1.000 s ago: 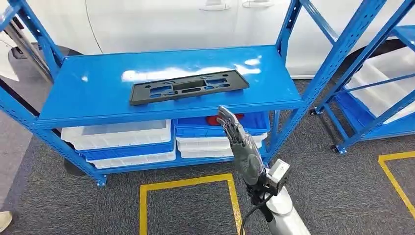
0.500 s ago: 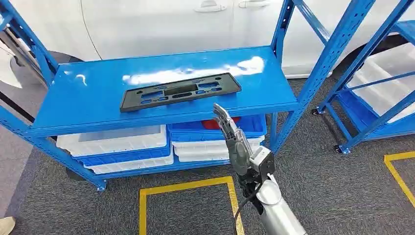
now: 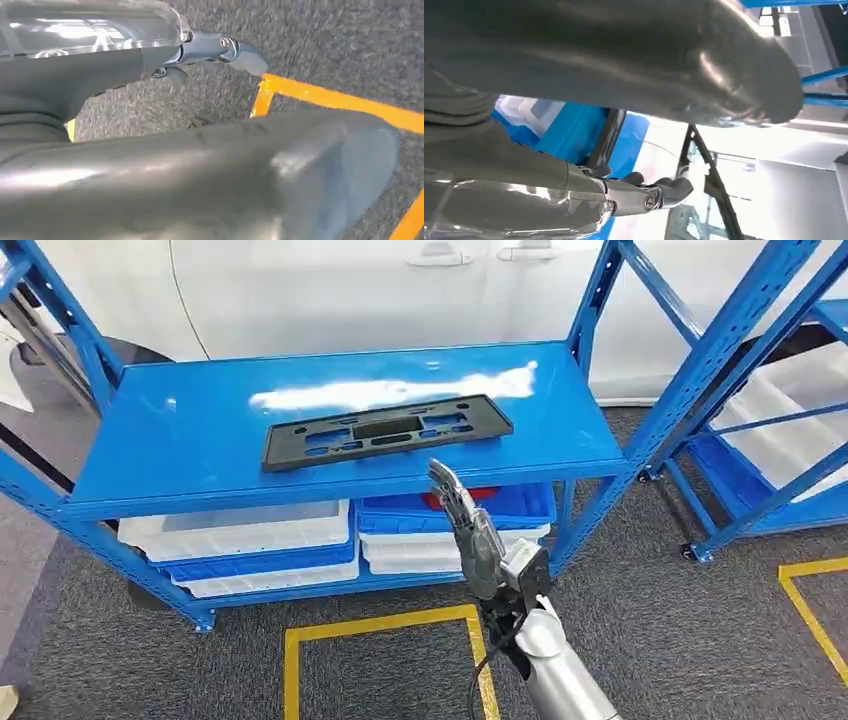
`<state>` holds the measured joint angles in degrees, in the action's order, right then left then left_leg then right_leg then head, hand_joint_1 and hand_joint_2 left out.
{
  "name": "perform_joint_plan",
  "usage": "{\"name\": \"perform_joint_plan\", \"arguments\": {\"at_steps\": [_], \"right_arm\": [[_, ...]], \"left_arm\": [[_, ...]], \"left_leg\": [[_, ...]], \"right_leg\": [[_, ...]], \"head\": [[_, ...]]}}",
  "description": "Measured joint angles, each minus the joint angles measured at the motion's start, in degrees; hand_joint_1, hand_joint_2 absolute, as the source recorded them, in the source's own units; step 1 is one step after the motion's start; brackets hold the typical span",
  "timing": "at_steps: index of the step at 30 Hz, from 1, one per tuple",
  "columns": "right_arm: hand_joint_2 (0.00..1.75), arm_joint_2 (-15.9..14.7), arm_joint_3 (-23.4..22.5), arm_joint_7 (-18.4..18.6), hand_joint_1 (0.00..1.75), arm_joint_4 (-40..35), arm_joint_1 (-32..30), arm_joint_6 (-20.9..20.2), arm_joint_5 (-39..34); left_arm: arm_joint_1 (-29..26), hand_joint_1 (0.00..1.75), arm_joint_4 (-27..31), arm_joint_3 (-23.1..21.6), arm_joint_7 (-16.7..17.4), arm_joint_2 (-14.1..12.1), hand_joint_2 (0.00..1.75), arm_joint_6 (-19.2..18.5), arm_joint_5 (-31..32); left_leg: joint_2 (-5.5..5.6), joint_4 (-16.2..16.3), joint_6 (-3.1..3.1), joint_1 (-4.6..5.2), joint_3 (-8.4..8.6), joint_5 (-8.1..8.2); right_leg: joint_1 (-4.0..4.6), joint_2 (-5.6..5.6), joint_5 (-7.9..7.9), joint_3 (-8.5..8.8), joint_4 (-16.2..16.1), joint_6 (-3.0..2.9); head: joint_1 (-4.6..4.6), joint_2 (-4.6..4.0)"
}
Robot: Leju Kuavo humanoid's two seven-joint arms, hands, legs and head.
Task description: Take the parts from the cabinet and place them on the table.
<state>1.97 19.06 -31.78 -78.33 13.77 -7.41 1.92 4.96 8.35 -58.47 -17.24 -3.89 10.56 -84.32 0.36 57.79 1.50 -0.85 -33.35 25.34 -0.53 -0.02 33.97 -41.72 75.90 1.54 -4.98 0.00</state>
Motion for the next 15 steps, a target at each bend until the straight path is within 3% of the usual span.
{"name": "perform_joint_plan", "arguments": {"at_steps": [1, 2, 4, 5, 8, 10, 11, 13, 14, 15], "right_arm": [[0.00, 0.0, 0.0, 0.0, 0.00, 0.2, 0.0, 0.0, 0.0], [0.00, 0.0, 0.0, 0.0, 0.00, 0.4, 0.1, 0.0, -0.1], [0.00, 0.0, 0.0, 0.0, 0.00, 0.5, 0.4, -0.2, -0.2], [0.00, 0.0, 0.0, 0.0, 0.00, 0.7, 0.7, -0.4, -0.2], [0.00, 0.0, 0.0, -0.1, 0.00, 0.9, 1.0, -0.8, -0.3], [0.00, 0.0, 0.1, -0.1, 0.00, 0.9, 1.1, -0.9, -0.4], [0.00, 0.0, 0.1, -0.1, 0.00, 0.9, 1.2, -0.9, -0.4], [0.00, 0.0, 0.2, -0.1, 0.00, 1.2, 1.3, -0.9, -0.4], [0.00, 0.0, 0.2, -0.1, 0.00, 1.4, 1.3, -0.9, -0.4], [0.00, 0.0, 0.2, -0.1, 0.00, 1.5, 1.3, -0.9, -0.4]], "left_arm": [[-0.1, 0.00, 0.0, 0.0, 0.0, 0.0, 0.00, 0.0, 0.0], [-0.1, 0.00, 0.0, 0.0, 0.0, 0.0, 0.00, 0.0, 0.0], [0.0, 0.00, 0.0, 0.0, 0.0, 0.1, 0.00, 0.0, 0.0], [0.0, 0.00, 0.0, 0.0, -0.1, 0.2, 0.00, -0.1, 0.0], [0.0, 0.00, 0.0, 0.0, -0.2, 0.2, 0.00, -0.1, 0.0], [0.1, 0.00, 0.0, 0.0, -0.3, 0.2, 0.00, -0.1, 0.0], [0.1, 0.00, 0.0, 0.0, -0.3, 0.2, 0.00, -0.1, 0.0], [0.1, 0.00, 0.0, 0.0, -0.3, 0.2, 0.00, -0.2, 0.0], [0.0, 0.00, 0.0, 0.0, -0.3, 0.2, 0.00, -0.2, 0.0], [-0.1, 0.00, 0.0, 0.0, -0.3, 0.2, 0.00, -0.2, 0.0]], "left_leg": [[0.06, 0.0, -0.05, 0.00, 0.25, 0.15], [0.16, 0.0, -0.11, 0.00, 0.58, 0.35], [0.26, 0.0, -0.44, 0.04, 1.45, 0.84], [0.25, 0.1, -0.77, 0.26, 1.48, 1.06], [0.13, -0.2, -1.74, 0.15, 1.49, 1.32], [0.01, 0.2, -2.38, 0.17, 1.75, 1.82], [-0.01, 2.3, -2.51, 0.20, 0.98, 3.20], [-0.01, 11.1, -2.83, 0.03, -3.27, 7.28], [-0.02, 15.3, -3.02, 0.00, -5.62, 8.63], [-0.02, 17.6, -3.17, -0.02, -7.10, 8.76]], "right_leg": [[-0.05, 0.00, -1.81, 0.22, -1.3, -0.05], [-0.07, 0.00, -4.36, 1.61, -4.8, -0.22], [0.01, 0.01, -9.90, 6.26, -15.2, -0.99], [0.41, 0.00, -9.33, 7.21, -17.0, -1.30], [0.75, -0.13, -8.99, 7.11, -17.6, -1.75], [0.01, -0.08, -9.35, 7.96, -18.7, -2.35], [0.02, -0.04, -9.15, 8.33, -18.9, -2.75], [0.14, 0.11, -8.93, 8.65, -18.9, -3.15], [0.20, 0.12, -8.78, 8.71, -18.8, -3.26], [0.23, 0.10, -8.66, 8.80, -18.8, -3.26]], "head": [[0.00, 0.00], [0.00, 0.00], [0.00, 0.00], [0.00, 0.00], [0.00, 0.00], [0.02, 0.00], [0.00, 0.00], [0.00, 0.00], [0.00, 0.00], [0.00, 0.00]]}}
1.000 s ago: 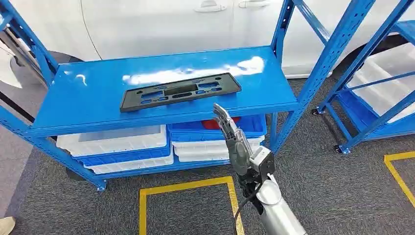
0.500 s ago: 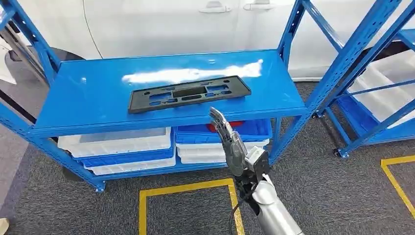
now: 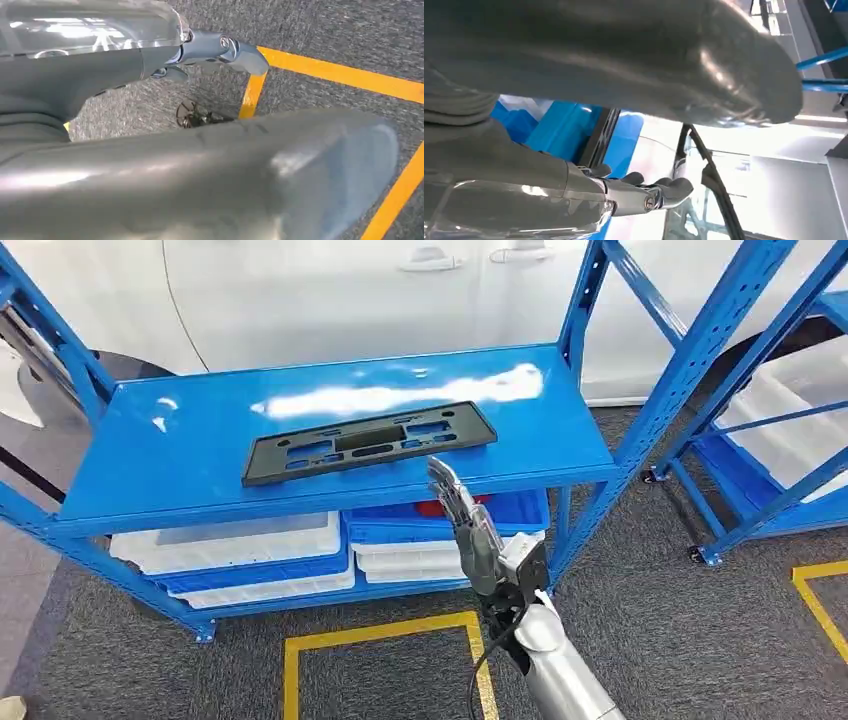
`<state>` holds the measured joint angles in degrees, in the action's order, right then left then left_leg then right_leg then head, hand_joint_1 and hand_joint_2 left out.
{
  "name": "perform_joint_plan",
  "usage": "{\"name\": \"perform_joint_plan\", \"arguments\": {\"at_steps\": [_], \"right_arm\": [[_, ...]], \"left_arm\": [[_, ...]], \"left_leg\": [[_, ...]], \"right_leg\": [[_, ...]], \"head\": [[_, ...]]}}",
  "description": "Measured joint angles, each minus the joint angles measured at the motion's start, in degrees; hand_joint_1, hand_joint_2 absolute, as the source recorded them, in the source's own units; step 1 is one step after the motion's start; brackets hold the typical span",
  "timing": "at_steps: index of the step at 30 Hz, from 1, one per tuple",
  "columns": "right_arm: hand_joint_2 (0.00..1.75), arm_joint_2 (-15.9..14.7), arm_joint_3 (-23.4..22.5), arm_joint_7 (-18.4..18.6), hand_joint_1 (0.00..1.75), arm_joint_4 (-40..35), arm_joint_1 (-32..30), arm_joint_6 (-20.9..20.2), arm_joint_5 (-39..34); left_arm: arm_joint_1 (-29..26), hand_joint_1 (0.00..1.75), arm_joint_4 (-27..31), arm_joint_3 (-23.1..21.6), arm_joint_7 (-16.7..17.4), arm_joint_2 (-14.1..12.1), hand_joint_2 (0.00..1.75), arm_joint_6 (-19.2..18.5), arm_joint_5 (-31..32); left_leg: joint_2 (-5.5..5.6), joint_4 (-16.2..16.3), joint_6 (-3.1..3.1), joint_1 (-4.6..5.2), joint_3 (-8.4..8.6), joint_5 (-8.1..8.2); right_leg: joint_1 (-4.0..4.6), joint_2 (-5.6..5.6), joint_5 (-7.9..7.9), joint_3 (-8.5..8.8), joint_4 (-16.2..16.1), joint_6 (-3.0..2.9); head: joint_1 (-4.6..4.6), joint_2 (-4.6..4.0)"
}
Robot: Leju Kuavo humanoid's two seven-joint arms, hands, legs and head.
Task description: Take the parts from the cabinet and place them on the table.
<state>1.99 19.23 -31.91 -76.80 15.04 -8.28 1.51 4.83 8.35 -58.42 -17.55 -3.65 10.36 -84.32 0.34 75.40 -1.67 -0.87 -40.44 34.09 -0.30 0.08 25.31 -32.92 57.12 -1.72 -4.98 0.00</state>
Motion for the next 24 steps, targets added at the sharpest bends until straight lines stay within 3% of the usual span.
{"name": "perform_joint_plan", "arguments": {"at_steps": [1, 2, 4, 5, 6, 9, 11, 12, 14, 15, 16, 17, 19, 20, 21, 24], "right_arm": [[0.00, 0.0, 0.0, 0.0, 0.00, 0.2, 0.0, 0.0, 0.0], [0.00, 0.0, 0.0, 0.0, 0.00, 0.3, 0.0, 0.0, 0.0], [0.00, 0.0, 0.0, 0.0, 0.00, 0.3, 0.1, -0.1, 0.0], [0.00, 0.0, 0.1, 0.0, 0.00, 0.3, 0.2, -0.1, -0.2], [0.00, 0.0, 0.1, 0.0, 0.00, 0.3, 0.2, -0.1, -0.2], [0.00, 0.0, 0.3, 0.0, 0.00, 0.4, 0.4, -0.1, -0.3], [0.00, 0.0, 0.4, 0.0, 0.00, 0.4, 0.6, -0.1, -0.4], [0.00, 0.0, 0.4, 0.0, 0.00, 0.5, 0.7, -0.1, -0.4], [0.00, -0.1, 0.4, 0.0, 0.00, 0.8, 0.5, -0.1, -0.4], [0.00, -0.2, 0.5, 0.0, 0.00, 1.0, 0.4, -0.1, -0.4], [0.00, -0.2, 0.5, 0.0, 0.00, 1.1, 0.4, -0.1, -0.4], [0.00, -0.3, 0.5, 0.0, 0.00, 1.2, 0.5, -0.1, -0.5], [0.00, -0.3, 0.5, 0.0, 0.00, 1.2, 0.6, -0.1, -0.5], [0.00, -0.3, 0.6, 0.0, 0.00, 1.2, 0.7, -0.1, -0.5], [0.00, -0.3, 0.6, 0.0, 0.00, 1.3, 0.9, -0.2, -0.4], [0.00, -0.4, 1.1, 0.0, 0.00, 1.4, 1.0, -0.8, -0.3]], "left_arm": [[-0.1, 0.00, 0.0, 0.0, 0.0, 0.0, 0.00, 0.0, 0.0], [-0.1, 0.00, 0.0, 0.0, 0.0, 0.0, 0.00, -0.1, 0.0], [-0.1, 0.00, 0.0, 0.0, 0.0, 0.0, 0.00, -0.2, 0.0], [-0.1, 0.00, 0.0, 0.0, 0.0, 0.0, 0.00, -0.2, 0.0], [0.0, 0.00, 0.0, 0.0, 0.0, 0.0, 0.00, -0.2, 0.0], [-0.1, 0.00, 0.0, 0.0, 0.0, 0.0, 0.00, -0.2, 0.0], [0.0, 0.00, 0.0, 0.0, 0.0, 0.1, 0.00, -0.2, 0.0], [0.0, 0.00, 0.0, 0.0, 0.0, 0.1, 0.00, -0.2, 0.0], [0.1, 0.00, 0.0, 0.0, 0.0, 0.1, 0.00, -0.2, 0.0], [0.0, 0.00, 0.0, 0.0, 0.0, 0.1, 0.00, -0.2, 0.0], [-0.1, 0.00, 0.0, 0.0, 0.0, 0.1, 0.00, -0.2, 0.0], [-0.1, 0.00, 0.0, 0.0, 0.0, 0.1, 0.00, -0.2, 0.0], [-0.1, 0.00, 0.0, 0.0, 0.0, 0.2, 0.00, -0.2, 0.0], [-0.1, 0.00, 0.0, 0.0, 0.0, 0.2, 0.00, -0.2, 0.0], [0.0, 0.00, 0.0, 0.0, 0.0, 0.3, 0.00, -0.2, 0.0], [0.0, 0.00, 0.0, 0.0, 0.0, 0.3, 0.00, -0.2, 0.0]], "left_leg": [[0.00, -0.4, -0.07, -0.02, -0.19, -1.18], [0.00, -3.4, -0.06, -0.07, 0.83, -3.53], [-0.04, -13.4, 0.22, -0.17, 5.18, -9.15], [-0.04, -16.3, 0.53, -0.12, 6.54, -9.29], [0.06, -17.4, 0.92, 0.14, 6.85, -9.03], [0.09, -17.1, 1.86, 0.27, 6.64, -8.93], [0.02, -17.8, 2.55, -0.09, 7.24, -9.13], [-0.02, -17.8, 2.88, -0.10, 7.29, -9.01], [-0.05, -17.8, 3.18, -0.03, 7.37, -8.80], [-0.03, -17.8, 3.23, 0.00, 7.43, -8.69], [-0.01, -17.8, 3.20, 0.01, 7.59, -8.58], [0.06, -17.8, 3.18, 0.01, 7.85, -8.40], [0.19, -17.8, 2.91, 0.03, 8.63, -7.98], [0.20, -17.8, 2.67, 0.02, 8.83, -7.71], [0.20, -17.5, 2.20, 0.45, 8.71, -7.40], [0.07, -17.9, 1.31, 0.14, 8.93, -7.21]], "right_leg": [[-0.01, -0.09, 0.15, 0.18, 0.0, 0.07], [-0.04, -0.16, 0.39, 0.43, 0.1, 0.17], [-0.07, -0.23, 1.00, 1.16, 0.3, 0.56], [0.10, -0.22, 1.29, 1.21, 0.5, 0.89], [0.39, -0.30, 1.52, 0.93, 0.9, 1.26], [0.29, -0.25, 1.51, 1.02, 0.5, 2.00], [0.00, -0.20, 2.78, 0.54, 2.2, 2.78], [-0.02, -0.20, 4.59, -1.12, 5.6, 2.96], [-0.18, -0.19, 8.50, -6.45, 15.4, 3.34], [-0.24, -0.19, 8.92, -8.36, 18.4, 3.43], [-0.30, -0.19, 8.01, -9.01, 18.7, 3.43], [-0.33, -0.18, 5.82, -8.26, 16.4, 3.32], [-0.29, -0.18, 0.19, -4.17, 7.0, 2.75], [-0.13, -0.10, -1.63, -2.19, 2.1, 2.18], [0.33, -0.07, -0.75, -1.55, 0.9, 1.94], [0.55, -0.29, -0.46, -1.79, 1.0, 1.32]], "head": [[0.00, 0.00], [0.00, 0.00], [0.00, 0.00], [0.02, 0.00], [0.00, 0.00], [0.00, 0.00], [0.02, 0.00], [0.02, 0.00], [0.00, 0.00], [0.02, 0.00], [0.00, 0.00], [0.00, 0.00], [0.02, 0.00], [0.02, 0.00], [0.02, 0.00], [0.00, 0.00]]}}
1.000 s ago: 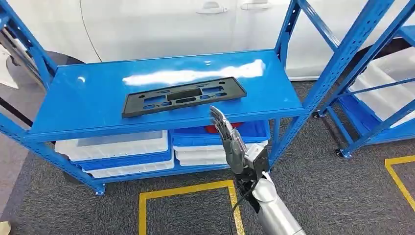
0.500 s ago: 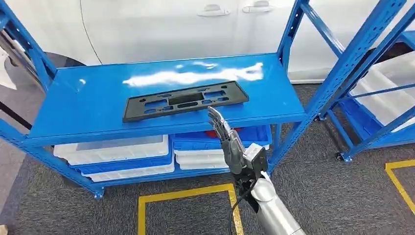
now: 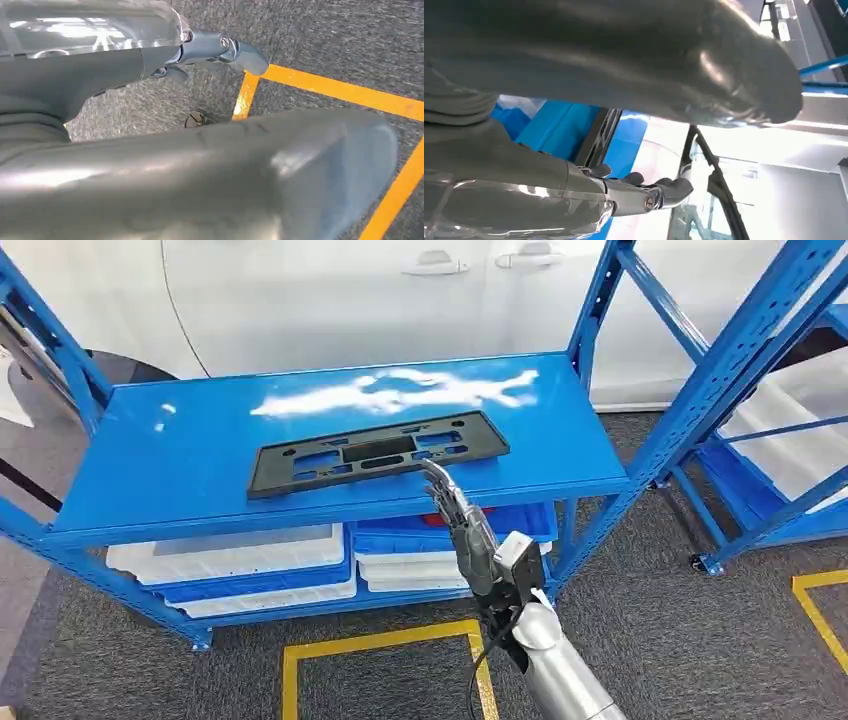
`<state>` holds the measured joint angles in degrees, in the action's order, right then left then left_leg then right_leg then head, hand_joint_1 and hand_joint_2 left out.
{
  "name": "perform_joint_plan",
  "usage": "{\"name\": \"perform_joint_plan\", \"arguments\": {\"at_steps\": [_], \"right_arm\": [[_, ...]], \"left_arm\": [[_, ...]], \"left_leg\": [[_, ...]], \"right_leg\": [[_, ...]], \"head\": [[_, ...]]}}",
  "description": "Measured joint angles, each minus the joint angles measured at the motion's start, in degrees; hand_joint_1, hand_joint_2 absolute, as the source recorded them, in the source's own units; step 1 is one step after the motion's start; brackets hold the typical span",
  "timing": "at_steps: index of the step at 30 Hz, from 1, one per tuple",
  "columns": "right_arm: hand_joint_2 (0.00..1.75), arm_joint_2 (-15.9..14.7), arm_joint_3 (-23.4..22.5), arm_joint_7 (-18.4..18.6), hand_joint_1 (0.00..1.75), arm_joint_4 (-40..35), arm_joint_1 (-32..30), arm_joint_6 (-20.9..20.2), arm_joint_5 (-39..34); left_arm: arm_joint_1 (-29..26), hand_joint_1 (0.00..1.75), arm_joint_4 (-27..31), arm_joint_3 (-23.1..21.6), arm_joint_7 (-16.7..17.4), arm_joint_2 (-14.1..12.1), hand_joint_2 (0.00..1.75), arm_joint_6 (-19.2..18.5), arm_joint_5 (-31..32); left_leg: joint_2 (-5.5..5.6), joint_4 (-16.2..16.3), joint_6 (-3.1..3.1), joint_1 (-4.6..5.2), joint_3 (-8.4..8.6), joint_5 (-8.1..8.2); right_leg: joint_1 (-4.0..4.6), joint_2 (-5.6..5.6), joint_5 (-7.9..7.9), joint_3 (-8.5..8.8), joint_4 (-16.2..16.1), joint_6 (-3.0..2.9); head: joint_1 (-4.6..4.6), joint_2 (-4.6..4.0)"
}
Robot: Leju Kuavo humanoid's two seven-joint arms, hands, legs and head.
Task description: Take the parts from the cabinet and place them on the table.
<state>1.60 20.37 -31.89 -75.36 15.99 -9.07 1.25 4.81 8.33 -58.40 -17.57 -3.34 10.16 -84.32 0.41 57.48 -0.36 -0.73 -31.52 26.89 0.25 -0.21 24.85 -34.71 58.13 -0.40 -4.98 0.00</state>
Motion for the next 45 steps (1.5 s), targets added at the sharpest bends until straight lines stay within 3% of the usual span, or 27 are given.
{"name": "perform_joint_plan", "arguments": {"at_steps": [2, 5, 6, 7, 9, 11, 12, 17, 18, 20, 21, 22, 23, 24, 26, 28, 30, 33, 35, 37, 38, 39, 40, 41, 42, 43, 45], "right_arm": [[0.00, 0.0, 0.4, 0.0, 0.00, 0.0, 0.2, -0.4, 0.3], [0.00, 0.1, 1.3, 0.2, 0.00, 0.4, 0.8, -0.9, 0.8], [0.00, 0.1, 1.5, 0.2, 0.00, 0.7, 0.8, -1.1, 0.8], [0.00, 0.1, 1.7, 0.3, 0.00, 0.9, 0.8, -1.2, 0.9], [0.00, 0.1, 1.8, 0.3, 0.00, 1.2, 0.9, -1.3, 0.9], [0.00, 0.1, 1.9, 0.3, 0.00, 1.2, 1.1, -1.2, 0.9], [0.00, 0.1, 1.9, 0.3, 0.00, 1.4, 1.3, -1.2, 0.9], [0.00, 0.1, 1.9, 0.3, 0.00, 1.5, 1.6, -1.2, 0.9], [0.00, 0.0, 1.9, 0.3, 0.00, 1.5, 1.8, -1.2, 0.9], [0.00, 0.0, 1.9, 0.3, 0.00, 1.6, 1.8, -1.2, 0.9], [0.00, 0.0, 1.9, 0.3, 0.00, 1.7, 1.6, -1.2, 0.9], [0.00, -0.1, 1.9, 0.3, 0.00, 1.7, 1.4, -1.3, 0.9], [0.00, -0.1, 1.9, 0.3, 0.00, 1.7, 1.3, -1.3, 0.9], [0.00, -0.2, 1.9, 0.3, 0.00, 1.7, 1.4, -1.3, 0.9], [0.00, -0.2, 1.9, 0.2, 0.00, 1.7, 1.4, -1.3, 0.9], [0.00, -0.2, 2.0, 0.2, 0.00, 1.7, 1.5, -1.4, 0.9], [0.00, -0.2, 2.3, 0.2, 0.00, 1.7, 1.5, -1.4, 0.9], [0.00, -0.1, 2.6, 0.0, 0.00, 1.4, 1.6, -1.6, 1.0], [0.00, -0.1, 3.4, 0.0, 0.00, 1.4, 1.8, -2.1, 1.3], [0.00, -0.1, 4.1, 0.2, 0.00, 1.4, 1.7, -2.4, 1.7], [0.00, -0.1, 4.4, 0.3, 0.00, 1.4, 1.7, -2.4, 1.8], [0.00, -0.1, 4.7, 0.4, 0.00, 1.4, 1.7, -2.4, 1.9], [0.00, -0.1, 5.1, 0.4, 0.00, 1.4, 1.7, -2.3, 2.4], [1.75, -0.1, 5.5, 0.4, 0.00, 1.4, 1.8, -2.1, 3.2], [1.75, -0.1, 6.0, 0.4, 0.00, 1.5, 1.9, -1.8, 3.7], [1.75, -0.1, 6.3, 0.4, 0.00, 1.6, 2.1, -1.6, 4.2], [1.75, -0.1, 7.1, 0.2, 0.00, 1.9, 2.3, -0.2, 5.9]], "left_arm": [[0.1, 0.00, 0.0, 0.0, 0.0, 0.0, 0.00, 0.0, 0.0], [0.2, 0.00, 0.0, 0.0, 0.0, 0.0, 0.00, 0.0, 0.0], [0.1, 0.00, 0.0, 0.0, 0.0, 0.0, 0.00, 0.0, 0.0], [-0.1, 0.00, 0.0, 0.0, 0.0, 0.0, 0.00, 0.0, 0.0], [-0.1, 0.00, 0.0, 0.0, -0.1, 0.0, 0.00, 0.0, 0.0], [-0.1, 0.00, 0.0, 0.0, -0.1, 0.0, 0.00, 0.0, 0.0], [-0.1, 0.00, 0.0, 0.0, -0.1, 0.0, 0.00, 0.0, 0.0], [0.0, 0.00, 0.0, 0.0, -0.2, 0.2, 0.00, 0.0, 0.0], [0.1, 0.00, 0.0, 0.0, -0.2, 0.2, 0.00, 0.0, 0.0], [0.2, 0.00, 0.0, 0.0, -0.2, 0.1, 0.00, 0.0, 0.0], [0.2, 0.00, 0.0, 0.0, -0.2, 0.1, 0.00, 0.0, 0.0], [0.1, 0.00, 0.0, 0.0, -0.2, 0.1, 0.00, 0.0, 0.0], [0.0, 0.00, 0.0, 0.0, -0.2, 0.1, 0.00, 0.0, 0.0], [0.0, 0.00, 0.0, 0.0, -0.2, 0.1, 0.00, -0.1, 0.0], [0.1, 0.00, 0.0, 0.0, -0.2, 0.1, 0.00, -0.2, 0.0], [0.3, 0.00, 0.0, 0.0, -0.2, 0.2, 0.00, -0.2, 0.0], [0.2, 0.00, 0.0, 0.0, -0.2, 0.2, 0.00, -0.2, 0.0], [0.3, 0.00, 0.0, 0.0, -0.3, 0.1, 0.00, -0.3, 0.0], [0.4, 0.00, 0.0, 0.0, -0.3, 0.1, 0.00, -0.5, 0.0], [0.2, 0.00, 0.0, 0.0, -0.3, 0.1, 0.00, -0.5, 0.0], [0.1, 0.00, 0.0, 0.0, -0.3, 0.1, 0.00, -0.5, 0.0], [0.1, 0.00, 0.0, 0.0, -0.3, 0.1, 0.00, -0.5, 0.0], [0.1, 0.00, 0.0, 0.0, -0.4, 0.0, 0.00, -0.6, 0.0], [0.1, 0.00, 0.0, 0.0, -0.4, 0.0, 0.00, -0.6, 0.0], [0.0, 0.00, 0.0, 0.0, -0.5, 0.0, 0.00, -0.6, 0.0], [0.1, 0.00, 0.0, -0.1, -0.5, 0.0, 0.00, -0.6, 0.0], [0.2, 0.00, 0.0, -0.1, -0.7, 0.0, 0.00, -0.7, 0.0]], "left_leg": [[-0.04, 1.2, -0.59, 0.02, -0.11, 0.82], [-0.09, 13.4, -1.06, -0.11, -6.31, 6.58], [-0.09, 17.2, -1.22, -0.13, -8.47, 7.46], [-0.09, 18.2, -1.27, -0.14, -9.40, 6.84], [-0.09, 12.6, -1.22, -0.18, -7.44, 2.20], [-0.15, 2.3, -0.93, -0.25, -3.13, -2.99], [-0.10, 1.2, -0.68, 0.05, -2.38, -1.85], [0.00, 0.4, 1.22, -0.25, -2.03, -1.92], [-0.05, 0.2, 1.51, -0.25, -1.81, -1.79], [-0.12, 0.2, 1.93, -0.17, -1.69, -1.56], [-0.11, 0.3, 2.04, -0.13, -1.61, -1.42], [-0.08, 0.3, 2.07, -0.10, -1.44, -1.26], [-0.01, 0.3, 2.03, -0.09, -1.17, -1.09], [0.08, 0.3, 1.92, -0.05, -0.79, -0.85], [0.14, 0.3, 1.65, 0.02, 0.22, -0.24], [0.16, 0.5, 0.95, 0.36, 0.22, 0.31], [-0.02, 0.1, 0.34, 0.12, 0.33, 0.47], [-0.16, 1.5, -0.48, 0.18, 0.42, 1.79], [-0.15, 10.5, -0.87, -0.01, -4.14, 6.00], [-0.15, 18.1, -1.21, -0.06, -8.67, 7.86], [-0.15, 18.2, -1.28, -0.06, -9.23, 6.75], [-0.15, 15.5, -1.26, -0.06, -8.46, 4.32], [-0.16, 10.4, -1.16, -0.07, -6.44, 0.93], [-0.21, 5.2, -1.03, -0.10, -4.34, -2.01], [-0.28, 1.7, -0.82, -0.12, -3.20, -2.94], [-0.19, 0.5, -0.52, 0.16, -2.44, -2.33], [-0.01, 1.0, 0.27, 0.14, -2.85, -2.17]], "right_leg": [[-0.69, 0.04, -0.21, 0.87, -0.9, -0.62], [-0.56, 0.30, 0.32, 1.44, -0.9, -1.37], [-0.48, 0.29, 0.51, 1.59, -0.9, -1.44], [-0.46, 0.26, 0.72, 1.83, -0.9, -1.41], [-0.49, 0.14, 1.26, 2.49, -0.7, -1.20], [-0.48, 0.14, 2.03, 3.18, -0.5, -0.74], [-0.04, 0.11, 2.30, 3.07, -0.2, -0.36], [-0.34, 0.14, 3.02, 3.13, 0.1, 1.11], [-0.36, 0.15, 4.31, 2.02, 2.5, 1.45], [-0.62, 0.15, 8.25, -2.92, 11.5, 1.92], [-0.70, 0.16, 9.49, -5.49, 15.8, 2.07], [-0.76, 0.16, 9.26, -7.07, 17.9, 2.12], [-0.80, 0.16, 7.68, -7.17, 17.0, 2.10], [-0.81, 0.16, 4.94, -6.01, 13.7, 1.94], [-0.63, 0.16, -1.00, -1.57, 3.4, 1.08], [-0.11, 0.24, -0.49, -0.17, -0.2, 0.51], [0.11, 0.10, -0.25, -0.32, 0.1, 0.12], [-0.65, 0.09, -0.36, 0.91, -1.2, -0.67], [-0.67, 0.27, -0.03, 1.32, -1.2, -1.12], [-0.60, 0.27, 0.37, 1.63, -1.1, -1.23], [-0.60, 0.19, 0.59, 1.90, -1.1, -1.18], [-0.62, 0.13, 0.87, 2.29, -1.1, -1.12], [-0.63, 0.09, 1.23, 2.82, -1.0, -0.95], [-0.63, 0.09, 1.60, 3.26, -0.9, -0.75], [-0.57, 0.11, 1.96, 3.35, -0.8, -0.44], [-0.09, -0.02, 2.20, 3.16, -0.3, -0.08], [-0.07, 0.03, 2.19, 3.03, -0.5, 0.22]], "head": [[0.00, 0.00], [0.00, 0.00], [0.00, 0.00], [0.00, 0.00], [0.00, 0.00], [0.00, 0.00], [0.00, 0.00], [0.02, 0.00], [0.00, 0.00], [0.00, 0.00], [0.00, 0.00], [0.00, 0.00], [0.02, 0.00], [0.00, 0.00], [0.02, 0.00], [0.02, 0.00], [0.00, 0.00], [-0.04, 0.00], [0.00, 0.00], [0.00, 0.00], [0.00, 0.00], [-0.02, 0.00], [-0.02, 0.00], [0.00, 0.00], [0.00, 0.00], [0.00, 0.00], [0.00, 0.00]]}}
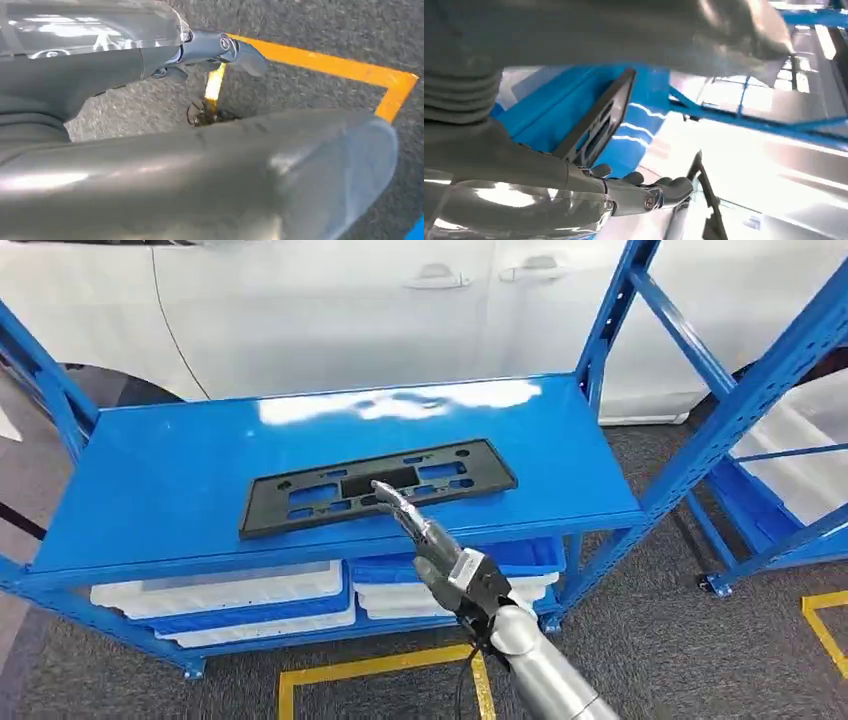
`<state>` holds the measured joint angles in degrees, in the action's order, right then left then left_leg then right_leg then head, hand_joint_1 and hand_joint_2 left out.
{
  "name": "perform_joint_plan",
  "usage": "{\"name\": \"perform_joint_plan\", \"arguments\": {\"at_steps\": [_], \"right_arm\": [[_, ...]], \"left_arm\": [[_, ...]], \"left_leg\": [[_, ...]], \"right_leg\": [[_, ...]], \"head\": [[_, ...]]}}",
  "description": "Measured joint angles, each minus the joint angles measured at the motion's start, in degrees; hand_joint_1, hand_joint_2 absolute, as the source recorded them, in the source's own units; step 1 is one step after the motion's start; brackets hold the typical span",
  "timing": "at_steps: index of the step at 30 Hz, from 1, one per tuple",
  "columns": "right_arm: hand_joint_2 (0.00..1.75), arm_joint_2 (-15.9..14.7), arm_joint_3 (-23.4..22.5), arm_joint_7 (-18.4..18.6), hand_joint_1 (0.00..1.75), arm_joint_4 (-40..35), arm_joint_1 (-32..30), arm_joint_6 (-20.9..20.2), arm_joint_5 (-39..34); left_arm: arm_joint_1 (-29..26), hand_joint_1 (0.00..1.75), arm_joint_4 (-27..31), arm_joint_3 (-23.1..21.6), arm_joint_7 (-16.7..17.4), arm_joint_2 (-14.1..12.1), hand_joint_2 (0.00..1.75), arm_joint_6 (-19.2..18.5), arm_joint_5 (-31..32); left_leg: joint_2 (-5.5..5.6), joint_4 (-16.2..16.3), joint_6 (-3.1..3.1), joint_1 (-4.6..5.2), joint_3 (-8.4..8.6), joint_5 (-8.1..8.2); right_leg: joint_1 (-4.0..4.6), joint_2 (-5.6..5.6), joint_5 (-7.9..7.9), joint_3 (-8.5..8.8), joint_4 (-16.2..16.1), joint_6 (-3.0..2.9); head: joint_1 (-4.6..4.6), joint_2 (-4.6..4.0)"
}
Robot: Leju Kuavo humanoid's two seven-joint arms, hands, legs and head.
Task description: Take the parts from the cabinet and place them on the table.
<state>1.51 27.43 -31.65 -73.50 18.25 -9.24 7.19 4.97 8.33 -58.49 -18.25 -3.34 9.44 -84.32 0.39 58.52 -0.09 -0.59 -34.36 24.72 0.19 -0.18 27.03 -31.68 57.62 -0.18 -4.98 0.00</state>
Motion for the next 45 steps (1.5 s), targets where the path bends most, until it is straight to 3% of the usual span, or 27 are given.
{"name": "perform_joint_plan", "arguments": {"at_steps": [3, 6, 7, 8, 10, 12, 13, 16, 18, 19, 21, 22, 23, 24, 25, 27, 28, 31, 32, 34, 37, 38, 39, 40, 42, 43, 45], "right_arm": [[1.75, 0.0, 0.9, 0.0, 0.00, 0.5, 0.7, 5.0, 5.7], [1.75, -0.2, 2.7, 1.2, 0.00, 2.1, 1.7, 14.6, 16.7], [1.75, -0.3, 3.2, 1.4, 0.00, 2.8, 1.7, 16.0, 18.5], [1.75, -0.3, 3.7, 1.5, 0.00, 3.5, 1.7, 16.7, 19.4], [1.75, -0.4, 4.3, 1.6, 0.00, 4.4, 1.8, 18.1, 21.2], [1.75, -0.4, 4.8, 2.1, 0.00, 5.2, 2.3, 20.1, 23.7], [1.75, -0.4, 5.1, 2.3, 0.00, 5.7, 2.6, 21.5, 25.2], [1.75, -0.3, 5.9, 4.1, 0.00, 7.5, 3.4, 25.9, 30.3], [1.75, 0.0, 6.4, 6.1, 0.00, 8.9, 3.7, 29.8, 35.2], [1.75, 0.2, 6.6, 7.1, 0.00, 9.7, 4.1, 31.8, 37.7], [1.75, 0.6, 7.4, 9.0, 0.00, 11.5, 4.7, 34.5, 41.9], [1.75, 0.7, 7.7, 9.8, 0.00, 12.5, 4.8, 35.4, 43.6], [1.75, 0.9, 8.1, 10.6, 0.00, 13.6, 4.9, 36.2, 45.2], [1.75, 1.2, 8.4, 11.1, 0.00, 14.6, 5.0, 36.9, 46.7], [1.75, 1.7, 8.8, 11.6, 0.00, 15.7, 5.3, 37.9, 48.2], [1.75, 2.6, 9.4, 12.4, 0.00, 17.3, 6.4, 38.9, 49.8], [1.75, 3.1, 9.7, 12.5, 0.00, 18.2, 7.1, 39.1, 50.3], [1.75, 4.2, 10.2, 13.0, 0.00, 20.0, 8.1, 39.2, 50.6], [0.00, 4.7, 10.3, 12.9, 0.00, 20.5, 8.4, 39.1, 50.2], [0.00, 5.4, 10.3, 12.1, 0.00, 21.2, 9.1, 38.9, 48.3], [0.00, 6.1, 10.3, 11.1, 0.00, 22.6, 10.0, 38.9, 46.9], [0.00, 6.3, 10.3, 10.9, 0.00, 23.1, 10.0, 38.9, 46.8], [0.00, 6.5, 10.3, 10.9, 0.00, 23.5, 10.1, 38.9, 46.8], [0.00, 6.8, 10.3, 10.9, 0.00, 23.8, 10.4, 38.9, 46.7], [0.00, 7.4, 10.3, 10.9, 0.00, 24.2, 11.2, 38.9, 46.7], [0.00, 7.6, 10.3, 10.9, 0.00, 24.4, 11.6, 38.9, 46.7], [0.00, 7.9, 10.3, 10.9, 0.00, 24.8, 11.9, 38.9, 46.7]], "left_arm": [[0.1, 0.00, 0.0, 0.0, -0.2, 0.0, 0.00, -0.1, 0.0], [0.2, 0.00, 0.0, -0.1, -0.2, 0.0, 0.00, -0.1, 0.0], [0.2, 0.00, 0.0, -0.2, -0.2, -0.1, 0.00, -0.1, 0.0], [0.2, 0.00, 0.0, -0.2, -0.2, -0.1, 0.00, -0.1, 0.0], [0.2, 0.00, 0.0, -0.5, -0.2, -0.1, 0.00, -0.1, 0.0], [0.2, 0.00, 0.0, -0.7, -0.2, 0.0, 0.00, -0.2, 0.0], [0.3, 0.00, 0.0, -0.8, -0.2, 0.1, 0.00, -0.2, 0.0], [0.3, 0.00, 0.0, -1.2, -0.2, 0.0, 0.00, -0.3, 0.0], [0.4, 0.00, 0.0, -1.4, -0.2, -0.1, 0.00, -0.5, 0.0], [0.4, 0.00, 0.0, -1.5, -0.2, -0.1, 0.00, -0.5, 0.0], [0.4, 0.00, 0.0, -1.7, -0.1, -0.1, 0.00, -0.7, 0.0], [0.4, 0.00, 0.0, -1.9, 0.0, -0.1, 0.00, -0.7, 0.0], [0.3, 0.00, 0.0, -2.0, 0.1, -0.1, 0.00, -0.7, 0.0], [0.3, 0.00, 0.0, -2.2, 0.1, -0.1, 0.00, -0.7, 0.0], [0.3, 0.00, 0.0, -2.4, 0.1, -0.1, 0.00, -0.7, 0.0], [0.4, 0.00, 0.0, -2.8, 0.1, -0.2, 0.00, -0.7, 0.0], [0.5, 0.00, 0.0, -2.9, 0.1, -0.2, 0.00, -0.7, 0.0], [0.5, 0.00, 0.0, -3.2, 0.1, -0.2, 0.00, -0.6, 0.0], [0.5, 0.00, 0.0, -3.3, 0.2, -0.2, 0.00, -0.5, 0.0], [0.7, 0.00, 0.0, -3.6, 0.2, -0.2, 0.00, -0.4, 0.0], [0.7, 0.00, 0.0, -4.0, 0.4, -0.2, 0.00, 0.0, 0.0], [0.7, 0.00, 0.0, -4.0, 0.5, -0.3, 0.00, 0.1, 0.0], [0.6, 0.00, 0.0, -4.1, 0.5, -0.3, 0.00, 0.1, 0.0], [0.6, 0.00, 0.0, -4.2, 0.5, -0.3, 0.00, 0.1, 0.0], [0.6, 0.00, 0.0, -4.2, 0.5, -0.2, 0.00, 0.1, 0.0], [0.6, 0.00, 0.0, -4.2, 0.5, -0.2, 0.00, 0.1, 0.0], [0.7, 0.00, 0.0, -4.2, 0.5, -0.2, 0.00, 0.0, 0.0]], "left_leg": [[-0.02, -0.5, 0.94, -0.33, 0.32, -0.13], [-0.17, -0.5, 1.51, -0.21, 0.30, 0.08], [-0.16, -0.5, 1.58, -0.18, 0.30, 0.13], [-0.10, -0.4, 1.63, -0.14, 0.35, 0.18], [0.09, -0.4, 1.58, -0.04, 0.63, 0.36], [0.18, -0.5, 1.35, 0.07, 1.08, 0.60], [0.13, -0.6, 1.18, 0.07, 0.95, 0.61], [0.07, -0.7, 0.07, -0.02, 0.89, 0.56], [0.02, -0.2, -0.47, 0.02, 1.00, 1.23], [-0.02, 2.2, -0.68, 0.08, 0.05, 2.88], [-0.05, 10.8, -1.07, -0.15, -4.03, 6.99], [-0.05, 15.0, -1.26, -0.17, -6.20, 8.39], [-0.05, 17.0, -1.34, -0.17, -7.33, 8.38], [-0.05, 15.8, -1.37, -0.17, -6.96, 6.94], [-0.06, 12.1, -1.33, -0.17, -5.35, 4.48], [-0.10, 2.2, -1.06, -0.17, -0.70, -0.41], [-0.11, 0.3, -0.69, 0.03, 0.36, 0.67], [0.12, 0.2, 0.18, 0.26, 0.10, 0.33], [0.11, 0.0, 0.49, 0.21, 0.12, 0.18], [0.01, -0.5, 1.06, -0.19, 0.34, 0.01], [-0.09, -0.5, 1.52, -0.13, 0.27, 0.14], [-0.05, -0.4, 1.52, -0.13, 0.28, 0.15], [-0.01, -0.4, 1.49, -0.13, 0.35, 0.17], [0.08, -0.4, 1.39, -0.13, 0.43, 0.24], [0.11, -0.4, 1.13, -0.08, 0.82, 0.41], [0.09, -0.5, 0.94, -0.11, 0.88, 0.53], [0.07, -0.4, 0.26, 0.05, 0.77, 0.68]], "right_leg": [[-0.29, 0.01, 1.33, -0.33, 1.4, 0.99], [-0.56, 0.04, 7.26, -6.88, 14.1, 1.62], [-0.59, 0.05, 7.96, -8.58, 17.1, 1.68], [-0.60, 0.05, 7.35, -9.60, 18.3, 1.64], [-0.54, 0.05, 2.67, -7.33, 12.3, 1.18], [-0.24, 0.05, -2.29, -2.77, 2.3, 0.11], [-0.03, 0.11, -1.30, -2.14, 1.1, -0.24], [0.55, -0.08, -1.54, -2.33, 0.4, -0.47], [-0.30, 0.15, -2.05, -1.49, -0.9, -1.01], [-0.37, 0.17, -1.98, -1.29, -0.9, -1.32], [-0.26, 0.23, -1.89, -1.25, -0.8, -1.49], [-0.19, 0.29, -1.82, -1.26, -0.7, -1.60], [-0.15, 0.28, -1.74, -1.26, -0.6, -1.66], [-0.15, 0.25, -1.62, -1.20, -0.5, -1.65], [-0.16, 0.16, -1.47, -1.15, -0.3, -1.57], [-0.21, -0.04, -1.02, -1.08, 0.2, -1.23], [0.17, -0.07, -0.76, -1.28, 0.5, -0.85], [0.09, -0.09, -0.81, -1.42, 0.6, -0.17], [0.13, -0.11, -0.75, -1.43, 0.6, 0.15], [-0.04, -0.03, 1.08, -2.36, 3.0, 0.91], [-0.51, -0.01, 6.89, -8.91, 16.1, 1.61], [-0.59, 0.01, 7.11, -10.40, 18.6, 1.70], [-0.65, 0.02, 6.01, -10.44, 18.2, 1.71], [-0.68, 0.02, 3.74, -9.23, 15.3, 1.56], [-0.49, 0.02, -1.52, -4.44, 5.0, 0.79], [-0.25, 0.05, -1.92, -2.75, 1.2, 0.18], [0.19, 0.13, -1.62, -2.53, 0.6, -0.03]], "head": [[0.00, 0.00], [0.00, 0.00], [0.00, 0.00], [0.00, 0.00], [0.00, 0.00], [0.00, 0.00], [0.00, 0.00], [0.00, 0.00], [0.00, 0.00], [0.00, 0.00], [0.00, 0.00], [0.00, 0.00], [-0.02, 0.00], [0.00, 0.00], [0.00, 0.00], [-0.02, 0.00], [0.00, 0.00], [-0.02, 0.00], [0.00, 0.00], [0.00, 0.00], [0.00, 0.00], [0.00, 0.00], [0.00, 0.00], [0.00, 0.00], [0.00, 0.00], [0.00, 0.00], [0.00, 0.00]]}}
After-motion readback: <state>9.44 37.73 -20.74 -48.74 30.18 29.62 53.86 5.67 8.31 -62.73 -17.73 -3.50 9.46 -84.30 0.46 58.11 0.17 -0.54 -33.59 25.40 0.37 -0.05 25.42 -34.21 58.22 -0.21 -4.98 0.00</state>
